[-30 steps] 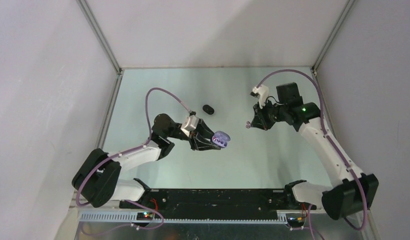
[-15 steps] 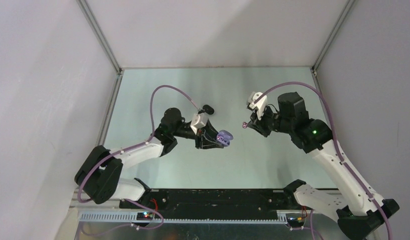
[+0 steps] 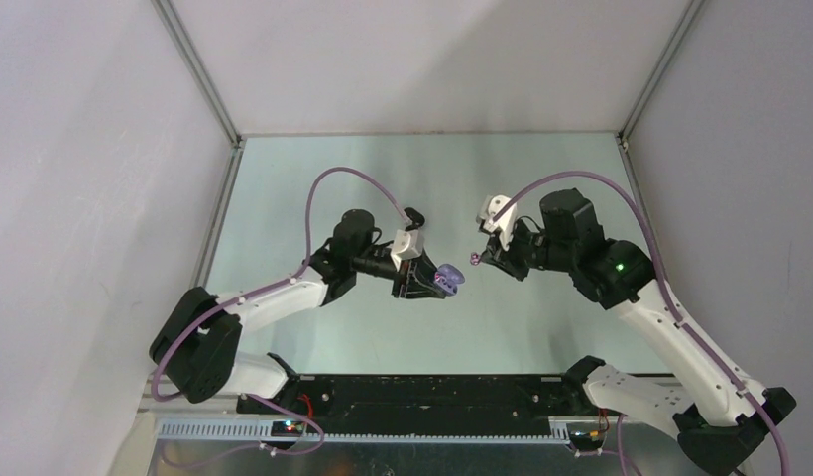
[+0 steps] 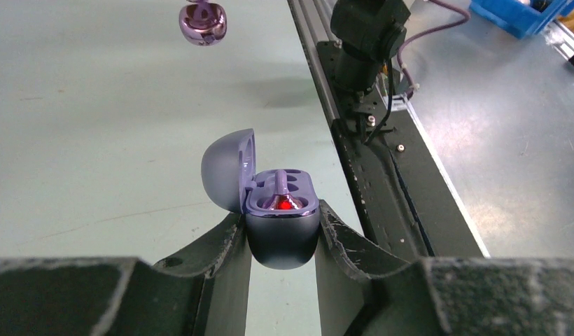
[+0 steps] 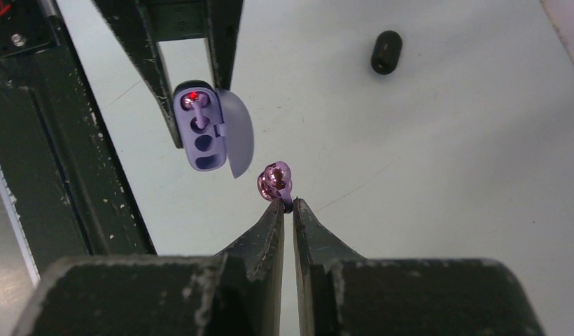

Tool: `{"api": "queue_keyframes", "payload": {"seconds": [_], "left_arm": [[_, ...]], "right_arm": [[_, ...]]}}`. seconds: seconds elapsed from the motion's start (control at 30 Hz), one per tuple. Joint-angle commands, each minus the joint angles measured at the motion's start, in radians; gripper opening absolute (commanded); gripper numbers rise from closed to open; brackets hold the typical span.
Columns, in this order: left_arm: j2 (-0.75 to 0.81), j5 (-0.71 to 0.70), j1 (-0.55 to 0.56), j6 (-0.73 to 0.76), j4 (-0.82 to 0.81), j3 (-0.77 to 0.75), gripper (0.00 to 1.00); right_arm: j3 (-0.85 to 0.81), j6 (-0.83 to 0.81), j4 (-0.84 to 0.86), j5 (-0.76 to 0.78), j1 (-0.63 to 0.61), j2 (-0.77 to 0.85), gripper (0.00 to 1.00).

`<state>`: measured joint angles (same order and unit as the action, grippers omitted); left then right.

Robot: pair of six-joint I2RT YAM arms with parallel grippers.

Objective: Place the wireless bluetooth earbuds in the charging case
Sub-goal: Place the earbud in the charging case.

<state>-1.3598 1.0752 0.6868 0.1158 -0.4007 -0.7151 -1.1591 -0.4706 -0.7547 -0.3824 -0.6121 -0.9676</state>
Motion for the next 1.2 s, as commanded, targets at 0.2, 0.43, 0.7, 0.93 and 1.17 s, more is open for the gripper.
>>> {"api": "queue_keyframes", "payload": {"seconds": [0.2, 0.43, 0.7, 0.93, 1.17], "left_arm": [[-0.010, -0.006, 0.021, 0.105, 0.116, -0.067, 0.03], [-0.013, -0.009, 0.028, 0.132, 0.157, -0.080, 0.03], [-0.013, -0.008, 0.034, 0.156, 0.191, -0.091, 0.03], [-0.014, -0.007, 0.037, 0.176, 0.214, -0.097, 0.03], [-0.016, -0.004, 0.041, 0.195, 0.236, -0.103, 0.03]], "right_arm": [[0.028, -0.069, -0.040, -0.033, -0.102, -0.034, 0.12], [0.028, -0.098, -0.074, -0.050, -0.156, -0.047, 0.12], [0.030, -0.100, -0.087, -0.042, -0.199, -0.097, 0.11], [0.039, -0.097, -0.069, 0.003, -0.233, -0.120, 0.11], [0.045, -0.094, -0.057, 0.026, -0.240, -0.122, 0.11]]}}
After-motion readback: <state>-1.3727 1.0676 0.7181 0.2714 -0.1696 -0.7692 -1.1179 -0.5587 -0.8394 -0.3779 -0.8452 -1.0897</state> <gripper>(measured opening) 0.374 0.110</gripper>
